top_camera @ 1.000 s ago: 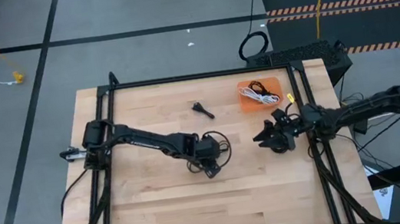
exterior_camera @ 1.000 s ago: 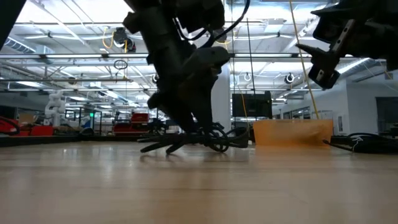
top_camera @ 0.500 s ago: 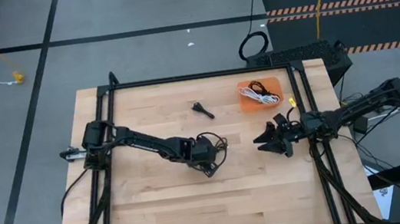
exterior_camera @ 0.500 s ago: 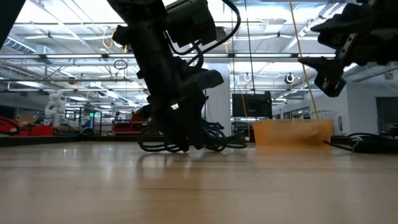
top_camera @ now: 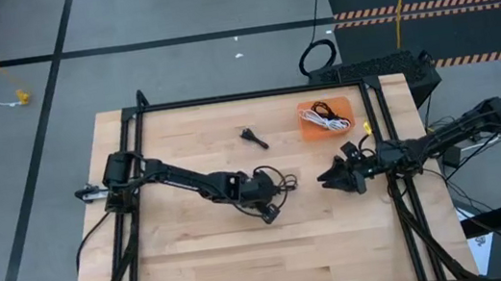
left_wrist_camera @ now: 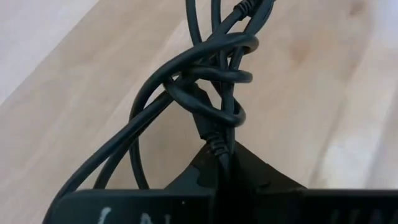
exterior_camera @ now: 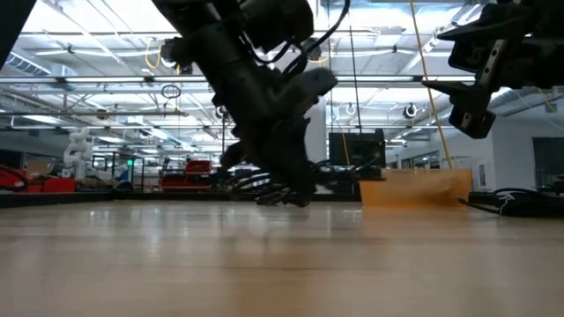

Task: Pick and place USB-C Cables
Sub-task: Put the bottom left black charger cable into the orange bin

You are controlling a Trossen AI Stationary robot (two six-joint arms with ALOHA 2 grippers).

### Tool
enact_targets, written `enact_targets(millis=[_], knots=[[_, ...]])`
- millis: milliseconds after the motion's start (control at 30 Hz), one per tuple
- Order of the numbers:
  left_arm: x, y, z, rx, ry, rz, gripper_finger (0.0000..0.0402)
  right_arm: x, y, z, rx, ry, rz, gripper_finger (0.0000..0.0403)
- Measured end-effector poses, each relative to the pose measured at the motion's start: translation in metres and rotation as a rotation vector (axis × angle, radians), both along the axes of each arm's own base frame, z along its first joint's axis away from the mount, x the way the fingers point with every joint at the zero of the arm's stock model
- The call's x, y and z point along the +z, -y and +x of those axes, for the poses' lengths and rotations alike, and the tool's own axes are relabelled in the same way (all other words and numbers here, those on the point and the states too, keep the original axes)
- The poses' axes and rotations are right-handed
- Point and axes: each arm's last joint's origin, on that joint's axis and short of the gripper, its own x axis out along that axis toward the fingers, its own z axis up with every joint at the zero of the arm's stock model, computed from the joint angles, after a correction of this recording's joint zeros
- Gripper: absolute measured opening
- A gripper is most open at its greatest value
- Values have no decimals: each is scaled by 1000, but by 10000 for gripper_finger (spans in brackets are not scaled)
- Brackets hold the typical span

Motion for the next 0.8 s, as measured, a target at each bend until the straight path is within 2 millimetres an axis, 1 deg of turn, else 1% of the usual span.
enact_targets(millis=[167,300,500,600,733,800], knots=[[6,1,8,-16,101,-7,17,2,2,0,-78,12,34,233],[14,-1,16,-21,217,-5,12,5,3,0,-86,42,49,233],[32,-15,31,5,445,26,16,3,4,1,-126,41,-91,233],[39,-22,34,19,520,35,13,2,4,1,-126,39,-153,233],[42,-29,35,61,542,59,10,4,4,1,-123,61,-163,233],[41,-31,35,67,536,61,13,5,4,1,-126,74,-202,233]])
